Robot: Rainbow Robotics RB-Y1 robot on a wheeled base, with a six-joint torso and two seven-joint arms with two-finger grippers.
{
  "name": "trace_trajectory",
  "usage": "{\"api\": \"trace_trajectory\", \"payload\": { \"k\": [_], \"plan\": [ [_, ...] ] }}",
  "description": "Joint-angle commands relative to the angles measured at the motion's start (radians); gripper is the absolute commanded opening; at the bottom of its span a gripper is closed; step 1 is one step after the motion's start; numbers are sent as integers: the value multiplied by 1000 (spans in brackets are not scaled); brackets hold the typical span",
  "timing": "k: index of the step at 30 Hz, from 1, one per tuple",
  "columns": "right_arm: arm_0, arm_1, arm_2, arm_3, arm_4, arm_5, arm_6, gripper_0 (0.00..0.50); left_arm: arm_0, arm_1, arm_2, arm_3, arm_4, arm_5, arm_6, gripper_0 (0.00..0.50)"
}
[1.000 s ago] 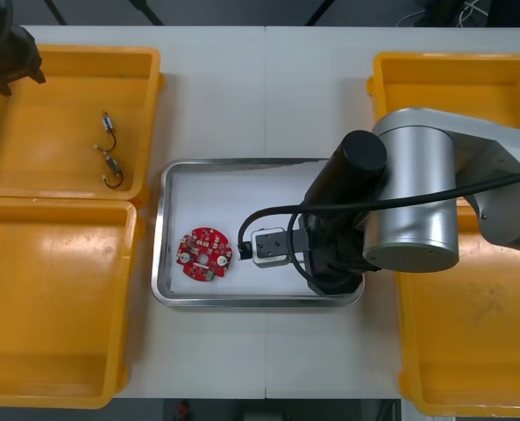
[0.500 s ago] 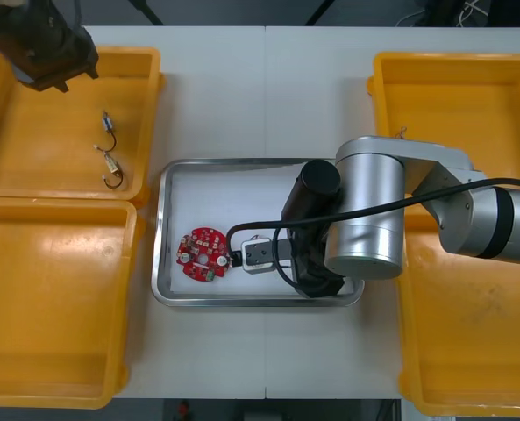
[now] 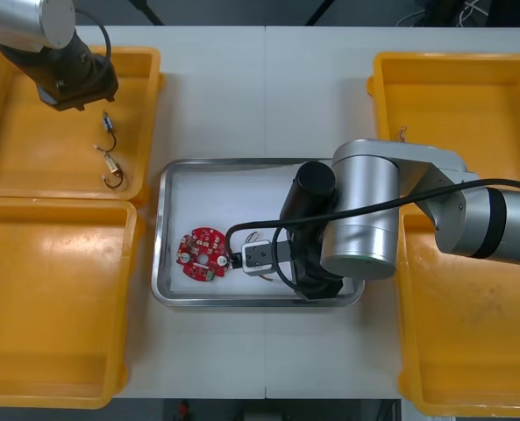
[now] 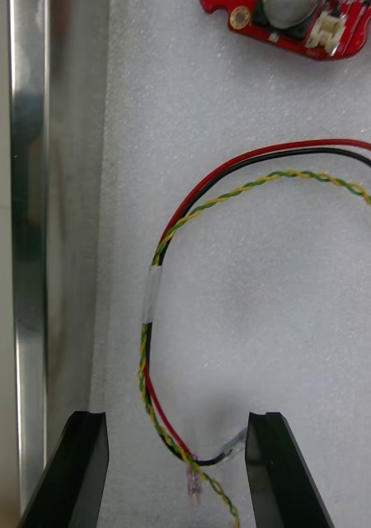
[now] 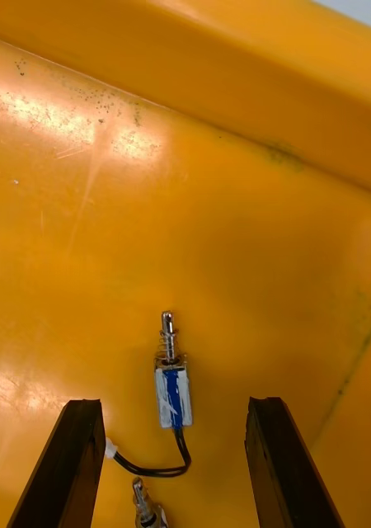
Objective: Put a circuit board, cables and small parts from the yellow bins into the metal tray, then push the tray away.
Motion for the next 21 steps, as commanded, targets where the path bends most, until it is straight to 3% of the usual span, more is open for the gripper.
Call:
{"api": "trace_trajectory", "payload": {
  "k": [1,10,21],
  "plan": [
    [-33,-2,-122,-10,-83,88,23,500,-54,-26,-6,44,7,-46,-159,500],
    [-35,-68,-350,21,-254,220,-55,500,-53,-49,-6,105,13,-82,-180,500],
    [-33,-211,-485,22,-303,251,-313,500,-54,-69,-72,178,54,-164,-194,500]
  ]
}}
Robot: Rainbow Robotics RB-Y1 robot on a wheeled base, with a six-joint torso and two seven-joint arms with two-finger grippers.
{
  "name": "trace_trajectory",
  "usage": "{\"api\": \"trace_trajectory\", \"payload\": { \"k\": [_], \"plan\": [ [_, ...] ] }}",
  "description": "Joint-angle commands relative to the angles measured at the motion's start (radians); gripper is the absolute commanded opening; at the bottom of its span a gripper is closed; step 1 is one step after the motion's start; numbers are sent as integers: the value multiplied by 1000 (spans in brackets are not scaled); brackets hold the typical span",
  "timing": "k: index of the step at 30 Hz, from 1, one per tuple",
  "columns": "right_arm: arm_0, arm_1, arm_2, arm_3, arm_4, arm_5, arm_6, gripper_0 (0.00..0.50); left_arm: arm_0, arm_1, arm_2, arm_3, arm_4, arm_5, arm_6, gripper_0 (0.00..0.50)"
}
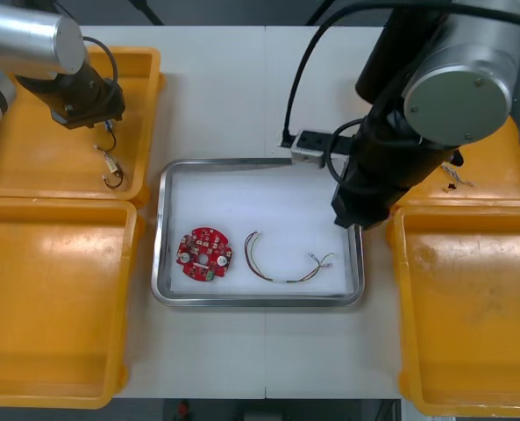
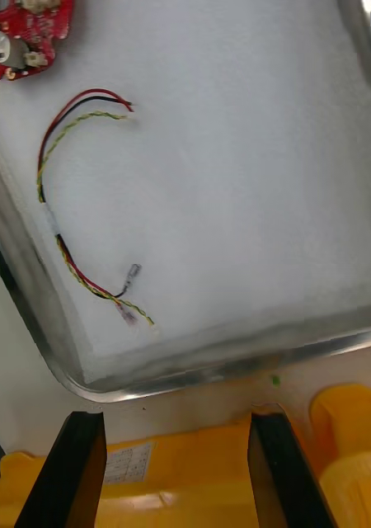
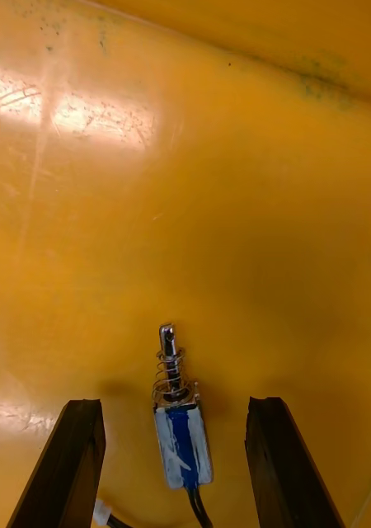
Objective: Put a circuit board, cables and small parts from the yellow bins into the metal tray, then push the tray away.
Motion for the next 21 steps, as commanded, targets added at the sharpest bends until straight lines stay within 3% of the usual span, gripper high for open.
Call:
{"api": "trace_trajectory", "payload": {
  "k": [1,11,12,13,14,15,17,21],
  "plan": [
    [-32,-101,-52,-6,-19,11,-124,500,-53,-10,-76,-1,25,-26,-50,500],
    [-32,-204,-56,21,-16,17,-350,500,-53,-10,-78,32,91,-33,-68,500],
    [-33,-211,-61,28,-16,18,-348,500,-53,-10,-78,32,91,-33,-71,477],
    [-33,-216,-64,34,-16,21,-343,500,-53,-10,-78,32,91,-33,-73,438],
    [-32,-224,-70,47,-16,23,-339,500,-54,-10,-78,32,91,-33,-76,320],
    [-32,-230,-78,62,-19,24,-334,500,-54,-10,-78,32,91,-33,-77,155],
    [-32,-239,-93,83,-22,27,-325,500,-53,-10,-78,32,91,-36,-79,7],
    [-33,-250,-127,149,-14,38,-259,500,-53,-10,-78,32,76,-43,-90,0]
  ]
}}
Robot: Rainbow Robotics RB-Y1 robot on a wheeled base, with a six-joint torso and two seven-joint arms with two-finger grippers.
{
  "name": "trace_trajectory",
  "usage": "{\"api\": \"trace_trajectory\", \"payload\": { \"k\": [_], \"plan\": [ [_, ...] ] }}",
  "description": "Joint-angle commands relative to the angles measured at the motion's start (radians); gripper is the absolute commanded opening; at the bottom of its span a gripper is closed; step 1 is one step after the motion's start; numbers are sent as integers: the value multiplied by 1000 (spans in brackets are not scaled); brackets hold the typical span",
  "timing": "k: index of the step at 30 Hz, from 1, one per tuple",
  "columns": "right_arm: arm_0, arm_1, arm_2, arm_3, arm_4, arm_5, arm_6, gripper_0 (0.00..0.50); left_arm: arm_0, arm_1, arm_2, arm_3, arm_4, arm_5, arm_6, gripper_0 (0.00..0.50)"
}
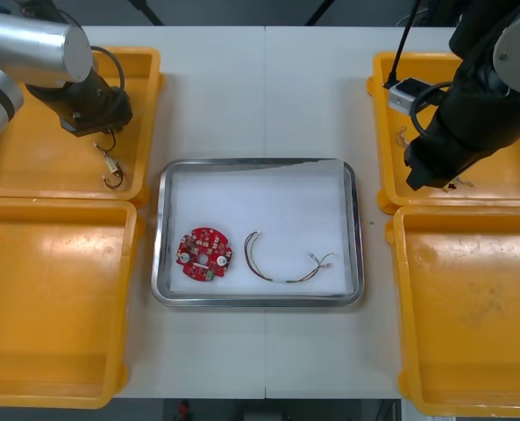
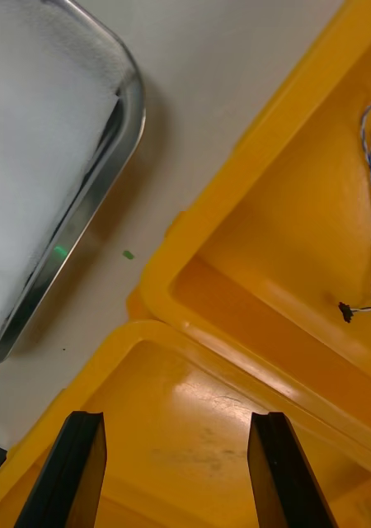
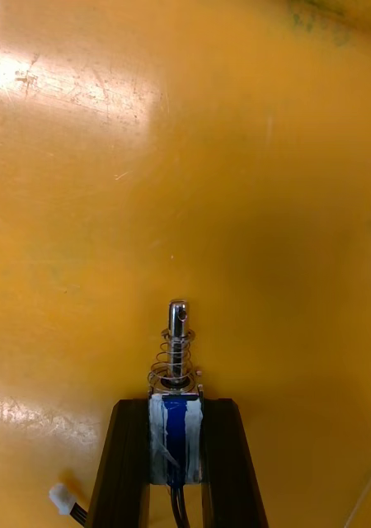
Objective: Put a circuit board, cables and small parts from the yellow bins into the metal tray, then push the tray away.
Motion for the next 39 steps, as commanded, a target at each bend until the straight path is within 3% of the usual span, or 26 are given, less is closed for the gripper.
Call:
{"api": "trace_trajectory", "payload": {
  "k": [1,10,16,28,39],
  "plan": [
    [-32,-50,-75,68,-1,17,76,500,-44,-9,-4,4,-6,-21,-92,0],
    [-33,-62,-117,249,32,15,330,500,-47,-6,-4,4,-23,-29,-114,0],
    [-33,-62,-123,351,25,-41,476,500,-73,14,-4,-6,-20,11,-126,0],
    [-33,-25,-124,507,55,-175,668,500,-87,95,19,-164,4,221,-125,0],
    [-33,70,-123,679,65,-328,749,500,-87,189,56,-360,76,448,-106,0]
  ]
}}
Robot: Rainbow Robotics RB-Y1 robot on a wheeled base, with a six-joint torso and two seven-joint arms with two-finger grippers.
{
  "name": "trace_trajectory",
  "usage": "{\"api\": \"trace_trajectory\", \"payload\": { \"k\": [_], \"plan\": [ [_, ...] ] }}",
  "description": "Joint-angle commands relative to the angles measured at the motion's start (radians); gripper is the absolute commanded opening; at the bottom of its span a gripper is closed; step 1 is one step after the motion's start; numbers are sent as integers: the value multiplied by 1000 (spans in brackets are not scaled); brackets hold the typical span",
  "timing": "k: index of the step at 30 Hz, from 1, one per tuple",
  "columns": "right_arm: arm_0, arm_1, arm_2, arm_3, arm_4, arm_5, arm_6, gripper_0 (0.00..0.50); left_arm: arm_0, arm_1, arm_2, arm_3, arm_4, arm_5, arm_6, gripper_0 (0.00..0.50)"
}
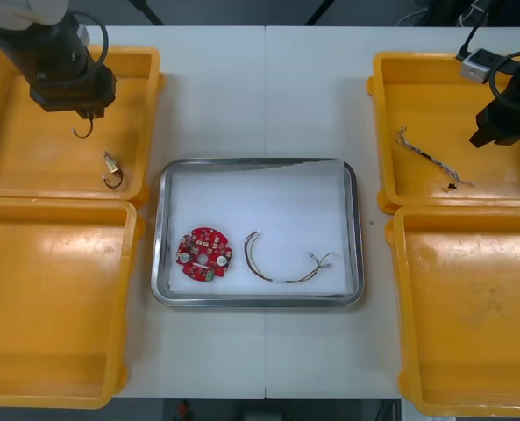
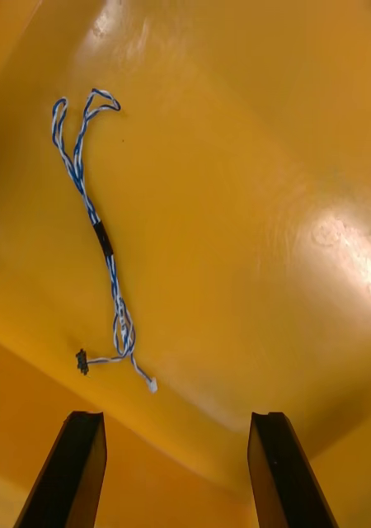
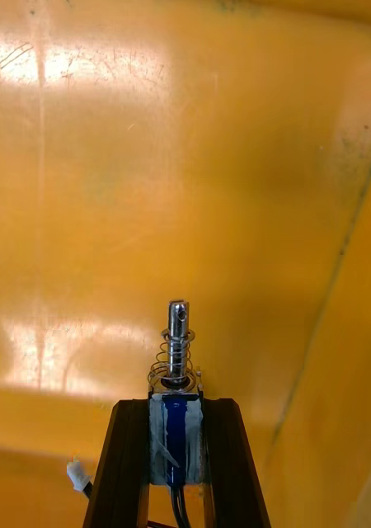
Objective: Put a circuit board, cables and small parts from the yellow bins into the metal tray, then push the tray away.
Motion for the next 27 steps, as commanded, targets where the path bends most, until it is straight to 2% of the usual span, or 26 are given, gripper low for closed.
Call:
{"api": "trace_trajectory", "payload": {
  "k": [1,8,11,14,19,27],
  "plan": [
    [-32,57,-36,57,9,-52,26,500,-55,82,41,-95,61,70,-64,0],
    [-32,116,-31,111,24,-90,35,500,-55,130,55,-199,117,167,-42,0],
    [-32,129,-21,118,29,-105,40,500,-55,145,55,-233,133,196,-35,0],
    [-32,135,16,123,34,-148,46,500,-55,168,55,-260,181,222,-23,0],
    [-32,142,53,135,38,-190,49,500,-55,179,55,-311,201,247,-6,0],
    [-30,167,62,171,58,-194,67,500,-38,167,53,-362,245,250,28,0]
  ]
}}
